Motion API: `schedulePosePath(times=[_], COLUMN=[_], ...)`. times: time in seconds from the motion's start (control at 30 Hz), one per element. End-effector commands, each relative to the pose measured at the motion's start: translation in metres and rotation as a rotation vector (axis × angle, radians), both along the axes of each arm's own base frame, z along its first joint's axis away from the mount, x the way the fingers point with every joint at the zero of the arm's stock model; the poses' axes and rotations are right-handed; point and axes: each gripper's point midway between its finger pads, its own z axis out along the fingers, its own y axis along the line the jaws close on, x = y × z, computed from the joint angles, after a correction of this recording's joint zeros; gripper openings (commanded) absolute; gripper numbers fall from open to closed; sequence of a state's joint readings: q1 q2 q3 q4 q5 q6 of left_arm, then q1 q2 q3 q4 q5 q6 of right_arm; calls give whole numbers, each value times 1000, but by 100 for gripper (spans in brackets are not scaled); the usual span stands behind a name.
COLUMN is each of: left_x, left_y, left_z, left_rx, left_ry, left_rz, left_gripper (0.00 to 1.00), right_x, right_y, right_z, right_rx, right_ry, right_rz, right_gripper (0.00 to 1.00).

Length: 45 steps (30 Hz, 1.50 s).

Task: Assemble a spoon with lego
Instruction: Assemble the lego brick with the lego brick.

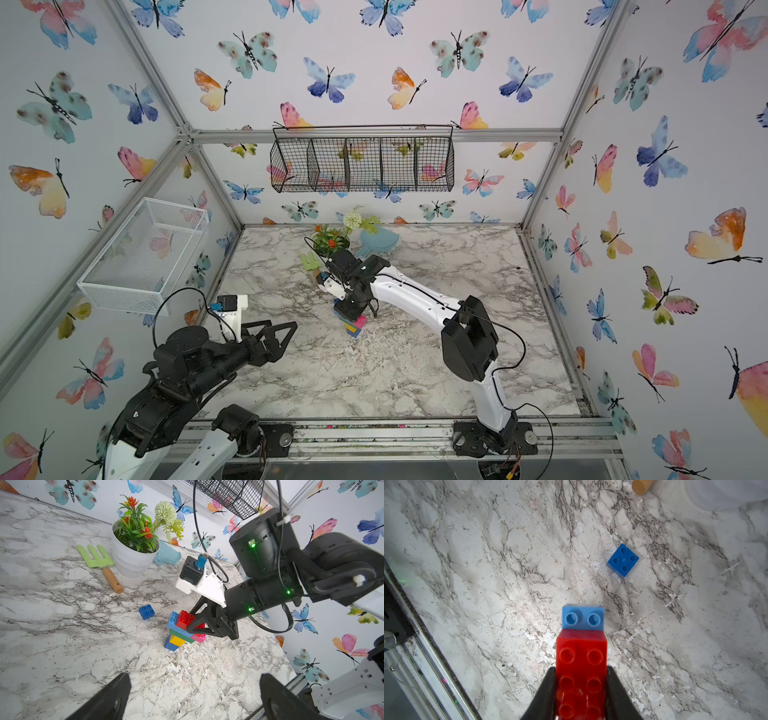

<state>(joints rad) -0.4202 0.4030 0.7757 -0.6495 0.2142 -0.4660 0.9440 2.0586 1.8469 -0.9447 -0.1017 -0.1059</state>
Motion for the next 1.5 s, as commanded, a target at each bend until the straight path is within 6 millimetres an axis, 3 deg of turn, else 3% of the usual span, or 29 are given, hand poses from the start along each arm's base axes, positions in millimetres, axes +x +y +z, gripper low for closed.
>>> schedulePosePath(times=[0.0, 0.2, 0.53, 0.77, 1.2, 1.33, 1.47], left_x=[-1, -2, -2, -2, 4, 6, 9], left_y=[2, 2, 1, 1, -4, -6, -9], left_z=[5, 5, 7, 6, -1, -4, -7], left_rx=[11, 9, -1, -5, -37, -51, -54], left_ry=[-27, -29, -28, -26, 17, 33, 44], left_rz=[3, 1, -4, -3, 5, 3, -2], left_gripper=[99, 99, 99, 99, 98, 98, 99], right_x=[-49, -52, -36, -36, -19, -17, -14], right_y=[-43, -47, -34, -35, -18, -16, -11], right_z=[-96, -102, -67, -61, -34, -29, -27], right_rx=[-284, -301, -228, -213, -154, -138, -118], right_ry=[263, 273, 189, 174, 108, 97, 89], right_rz=[-3, -7, -34, -47, -61, -63, -69], right_gripper=[2, 2, 9, 21, 43, 44, 36])
